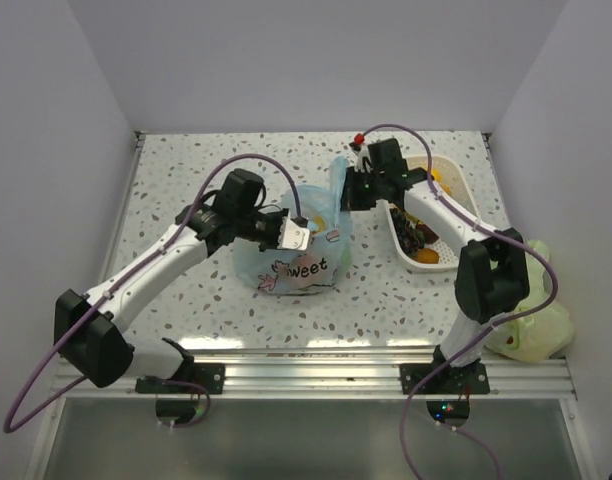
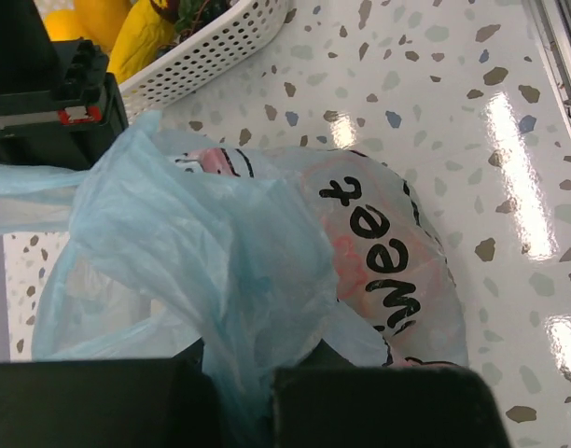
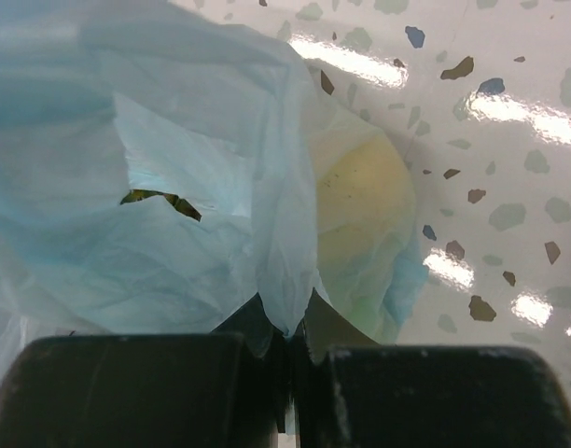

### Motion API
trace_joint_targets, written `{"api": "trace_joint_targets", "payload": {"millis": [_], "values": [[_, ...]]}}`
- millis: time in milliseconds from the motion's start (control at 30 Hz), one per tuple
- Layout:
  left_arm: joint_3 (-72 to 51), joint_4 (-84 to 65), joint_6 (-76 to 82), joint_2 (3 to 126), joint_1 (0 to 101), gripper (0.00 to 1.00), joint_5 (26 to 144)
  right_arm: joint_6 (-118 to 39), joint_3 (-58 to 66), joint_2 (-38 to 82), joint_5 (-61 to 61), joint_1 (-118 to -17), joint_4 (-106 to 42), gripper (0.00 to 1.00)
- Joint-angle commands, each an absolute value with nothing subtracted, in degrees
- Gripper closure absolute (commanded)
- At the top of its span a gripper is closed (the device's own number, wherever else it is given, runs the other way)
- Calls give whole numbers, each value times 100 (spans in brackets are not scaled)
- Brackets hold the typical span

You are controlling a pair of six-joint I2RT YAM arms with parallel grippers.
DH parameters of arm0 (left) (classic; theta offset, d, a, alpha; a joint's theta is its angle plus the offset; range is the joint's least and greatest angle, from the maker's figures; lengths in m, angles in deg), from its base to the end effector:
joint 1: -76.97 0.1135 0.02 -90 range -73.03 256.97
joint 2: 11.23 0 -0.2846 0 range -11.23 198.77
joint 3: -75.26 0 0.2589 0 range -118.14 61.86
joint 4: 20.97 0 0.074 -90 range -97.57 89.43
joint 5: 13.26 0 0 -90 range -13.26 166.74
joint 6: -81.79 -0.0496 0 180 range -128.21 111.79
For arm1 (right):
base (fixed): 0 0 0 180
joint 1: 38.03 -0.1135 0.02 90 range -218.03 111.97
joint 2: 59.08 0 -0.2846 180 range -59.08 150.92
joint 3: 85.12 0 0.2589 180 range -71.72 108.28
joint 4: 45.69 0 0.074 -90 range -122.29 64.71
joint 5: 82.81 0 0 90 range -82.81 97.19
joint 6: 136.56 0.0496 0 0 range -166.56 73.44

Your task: Place the fake fruits into the plastic bag and tie a complex knot

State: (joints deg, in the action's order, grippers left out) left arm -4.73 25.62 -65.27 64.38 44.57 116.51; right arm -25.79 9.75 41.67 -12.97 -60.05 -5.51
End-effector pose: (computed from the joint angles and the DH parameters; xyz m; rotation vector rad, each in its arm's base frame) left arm 0.2282 -0.1824 0.3336 1.7471 1.2771 -0.5529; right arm 0.3777 0.1712 0.2798 -0.2019 2.4415 0.7640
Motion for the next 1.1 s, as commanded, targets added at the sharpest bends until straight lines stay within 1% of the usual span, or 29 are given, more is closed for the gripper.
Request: {"api": "trace_joint_targets", "payload": {"millis": [0,67,100,133,200,333,433,533,767,1067], "values": [[-995,3022,-6623,6699,4305,100,11716,-2511,923,3726,-1092,-5965,-767,100],[-873,2909,-6499,6559,4348,100,11822,-2765,835,3436,-1056,-5878,-882,100],[-750,2751,-6177,6454,4392,100,11849,-2819,817,3339,-1021,-5833,-874,100],[-627,2419,-5930,6235,4541,100,11849,-2854,808,3277,-1021,-5755,-856,100],[-363,2381,-5655,6076,4769,100,11971,-2907,878,3206,-855,-5500,-673,100],[198,2960,-6199,5672,5357,100,11823,-2968,1010,3434,-669,-5069,-373,100],[681,3538,-7103,5574,5430,100,11656,-2968,993,3689,-687,-4954,-302,100],[1043,3751,-7518,5801,5403,100,11630,-2811,896,4004,-748,-4963,-408,100],[1229,3682,-7974,6593,5412,100,11076,-2872,808,4498,-459,-4980,-443,100],[1150,3506,-7975,7120,5412,100,10689,-3004,1045,4955,-169,-5042,-329,100]]}}
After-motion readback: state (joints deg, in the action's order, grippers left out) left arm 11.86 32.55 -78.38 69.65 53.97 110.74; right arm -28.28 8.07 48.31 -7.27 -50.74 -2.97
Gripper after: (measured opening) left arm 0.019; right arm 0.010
